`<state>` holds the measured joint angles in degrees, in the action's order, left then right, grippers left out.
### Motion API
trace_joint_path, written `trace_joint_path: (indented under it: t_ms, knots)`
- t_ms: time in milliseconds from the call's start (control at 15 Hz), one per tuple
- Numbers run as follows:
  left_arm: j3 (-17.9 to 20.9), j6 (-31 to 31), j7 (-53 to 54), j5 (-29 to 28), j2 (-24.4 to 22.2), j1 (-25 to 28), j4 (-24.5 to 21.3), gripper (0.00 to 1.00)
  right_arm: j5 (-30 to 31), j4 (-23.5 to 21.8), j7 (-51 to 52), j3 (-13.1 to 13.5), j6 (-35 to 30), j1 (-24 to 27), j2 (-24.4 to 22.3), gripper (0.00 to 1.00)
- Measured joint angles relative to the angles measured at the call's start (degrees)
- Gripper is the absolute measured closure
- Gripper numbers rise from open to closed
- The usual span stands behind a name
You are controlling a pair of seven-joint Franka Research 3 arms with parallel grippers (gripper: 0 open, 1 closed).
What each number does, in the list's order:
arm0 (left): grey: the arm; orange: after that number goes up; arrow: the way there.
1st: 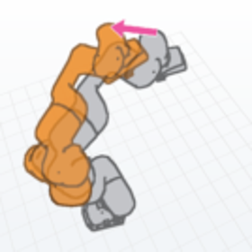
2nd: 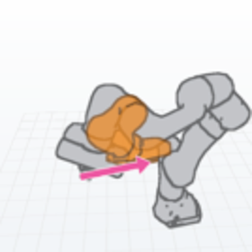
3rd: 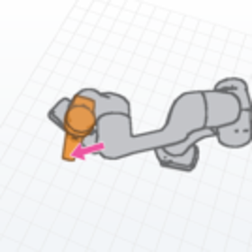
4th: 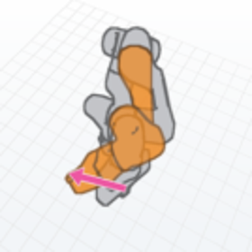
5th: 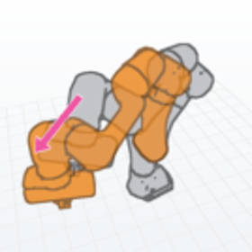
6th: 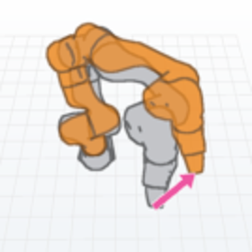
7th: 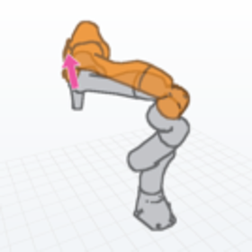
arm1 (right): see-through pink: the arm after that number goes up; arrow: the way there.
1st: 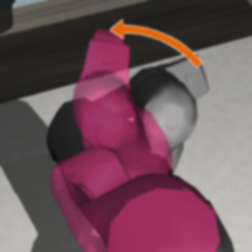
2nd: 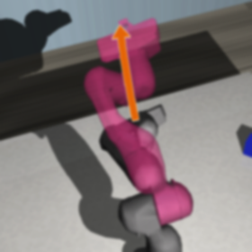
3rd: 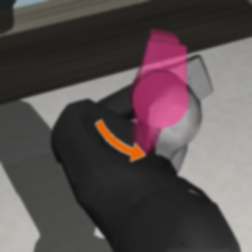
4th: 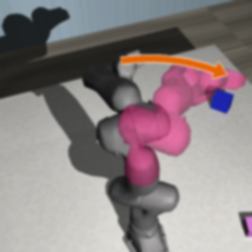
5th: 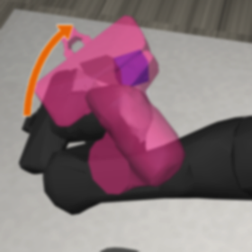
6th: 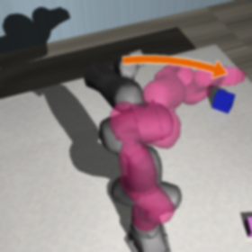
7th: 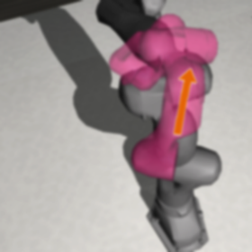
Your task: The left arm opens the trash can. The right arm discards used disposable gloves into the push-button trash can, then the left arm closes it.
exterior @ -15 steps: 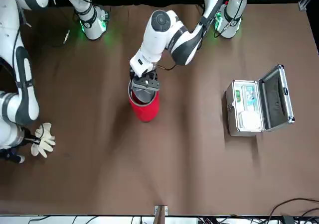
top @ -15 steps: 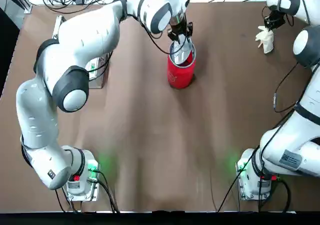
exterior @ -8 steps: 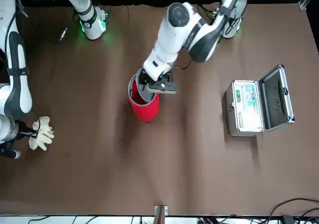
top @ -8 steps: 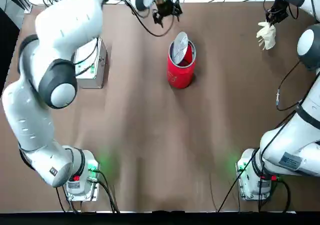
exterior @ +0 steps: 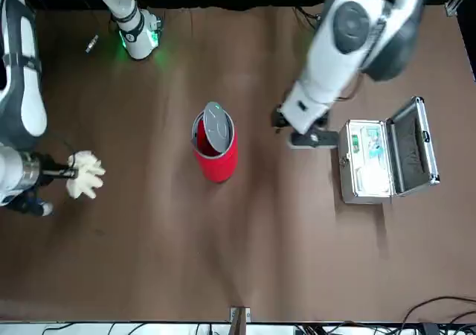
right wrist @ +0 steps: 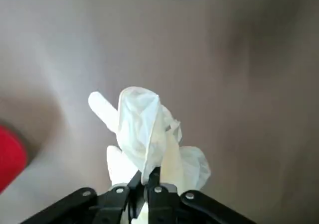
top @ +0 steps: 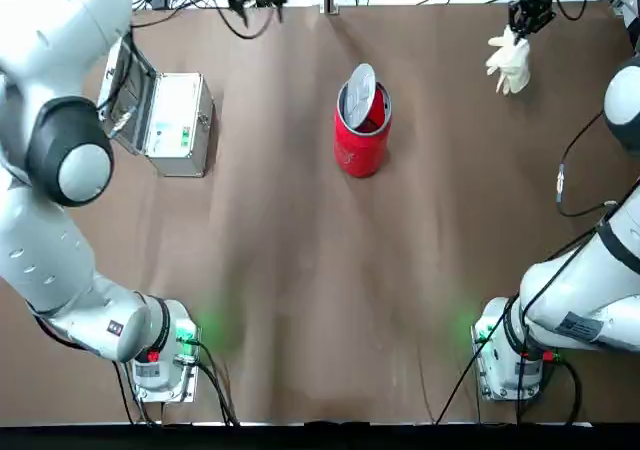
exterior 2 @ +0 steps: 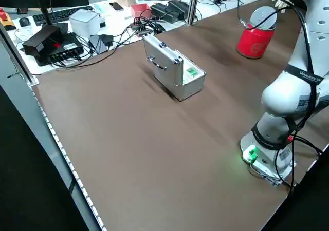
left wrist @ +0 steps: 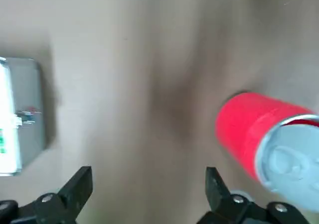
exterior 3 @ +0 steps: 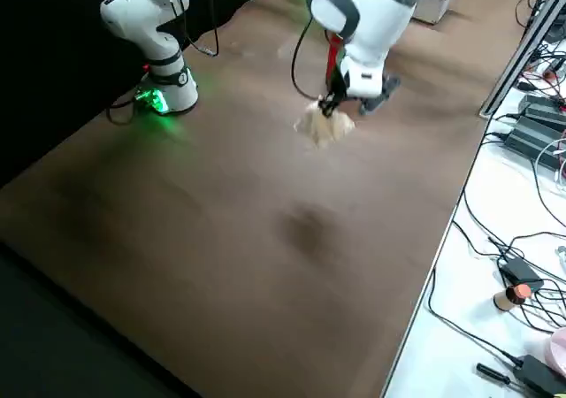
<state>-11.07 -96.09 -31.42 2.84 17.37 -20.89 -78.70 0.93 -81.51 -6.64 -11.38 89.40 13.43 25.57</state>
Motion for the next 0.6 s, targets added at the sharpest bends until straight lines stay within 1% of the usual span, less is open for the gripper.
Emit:
trace_joint_path:
  t_ms: [133, 200, 333, 600]
  knots:
    - [-0.03, 3.39, 6.43, 0.0, -1.48, 4.13, 0.01, 0.0, -2.22, -0.12, -0.25, -3.23, -4.87, -0.3, -1.5, 0.95]
    - [-0.04, 5.91, 12.04, 0.0, -2.77, 7.32, 0.0, 0.0, -5.63, -0.36, -0.75, -5.28, -7.55, -1.28, -1.92, 0.95]
    - [-0.06, 7.84, 17.26, 0.0, -3.77, 9.97, -0.02, 0.0, -8.53, -0.93, -3.02, -5.95, -7.91, -3.89, -1.89, 0.95]
    - [-0.02, 10.78, 25.52, -0.01, -5.06, 16.02, -0.03, 0.0, -14.3, -2.29, -9.38, -6.26, -7.89, -11.3, -1.83, 0.95]
